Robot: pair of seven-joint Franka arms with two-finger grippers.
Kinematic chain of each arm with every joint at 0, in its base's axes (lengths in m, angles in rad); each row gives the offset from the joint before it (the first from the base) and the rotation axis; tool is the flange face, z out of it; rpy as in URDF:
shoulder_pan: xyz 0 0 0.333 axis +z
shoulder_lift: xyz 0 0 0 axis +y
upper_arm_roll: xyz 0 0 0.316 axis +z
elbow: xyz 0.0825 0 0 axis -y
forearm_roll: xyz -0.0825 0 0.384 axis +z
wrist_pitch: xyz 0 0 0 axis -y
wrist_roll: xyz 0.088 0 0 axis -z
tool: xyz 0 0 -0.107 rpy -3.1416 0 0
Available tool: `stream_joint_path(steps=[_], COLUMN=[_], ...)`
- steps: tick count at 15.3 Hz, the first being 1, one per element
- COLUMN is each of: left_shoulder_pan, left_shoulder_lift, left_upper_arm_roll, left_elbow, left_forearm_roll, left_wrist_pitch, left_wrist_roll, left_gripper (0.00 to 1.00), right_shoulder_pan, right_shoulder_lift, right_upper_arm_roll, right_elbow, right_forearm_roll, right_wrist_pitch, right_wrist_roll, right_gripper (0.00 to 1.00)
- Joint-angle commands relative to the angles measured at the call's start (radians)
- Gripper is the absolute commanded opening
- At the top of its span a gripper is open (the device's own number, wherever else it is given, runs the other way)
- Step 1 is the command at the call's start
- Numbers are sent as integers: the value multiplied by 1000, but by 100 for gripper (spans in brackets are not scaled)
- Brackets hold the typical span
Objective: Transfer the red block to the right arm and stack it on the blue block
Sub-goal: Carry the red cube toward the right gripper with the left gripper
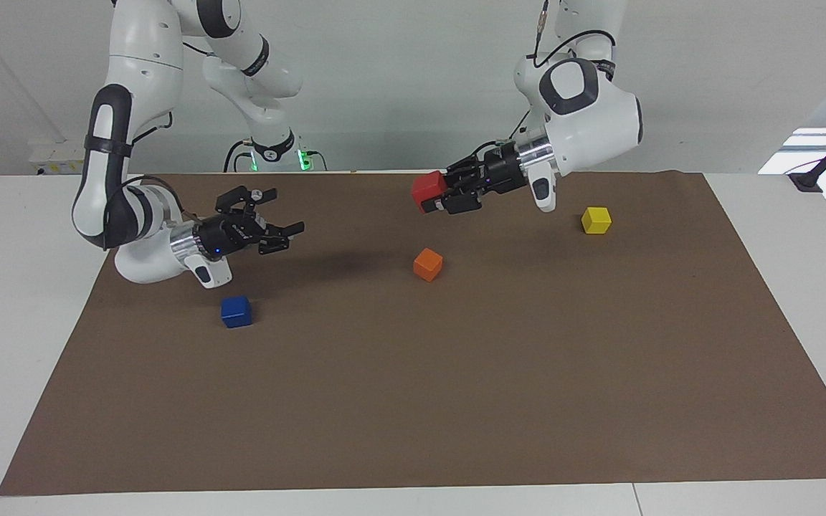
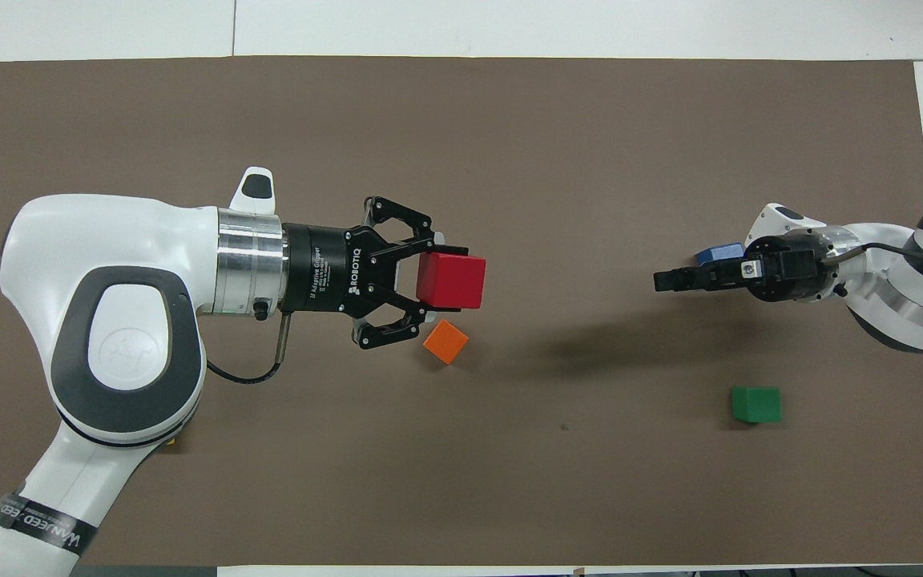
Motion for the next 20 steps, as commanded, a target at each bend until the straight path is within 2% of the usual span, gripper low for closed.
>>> stream_joint_path(steps=[1, 4, 7, 11, 20], left_shoulder_pan=[-75, -138, -193, -310, -384], left_shoulder_lift=[-27, -26, -7, 25, 62], left_upper_arm_roll=[14, 14, 14, 14, 14], left_elbow=[-41, -60, -64, -50, -34], left_forearm_roll=[-90, -205, -309, -348, -335], left_wrist_pitch=[102, 211, 362, 574, 590], left_wrist_roll=[-16, -24, -180, -182, -165], left_gripper=[0, 0, 0, 0, 0], right_shoulder_pan=[36, 58, 91, 122, 197], right_shoulder_lift=[18, 27, 27, 25, 15], right_upper_arm_roll=[4, 4, 4, 4, 4], right_elbow=[11, 11, 4, -12, -67], right_forearm_roll=[49, 68, 89, 94, 152], right_wrist_pitch=[-12, -9, -3, 35, 98], right_wrist_roll=[-22, -22, -24, -19, -51], right_gripper=[100, 100, 100, 100, 100])
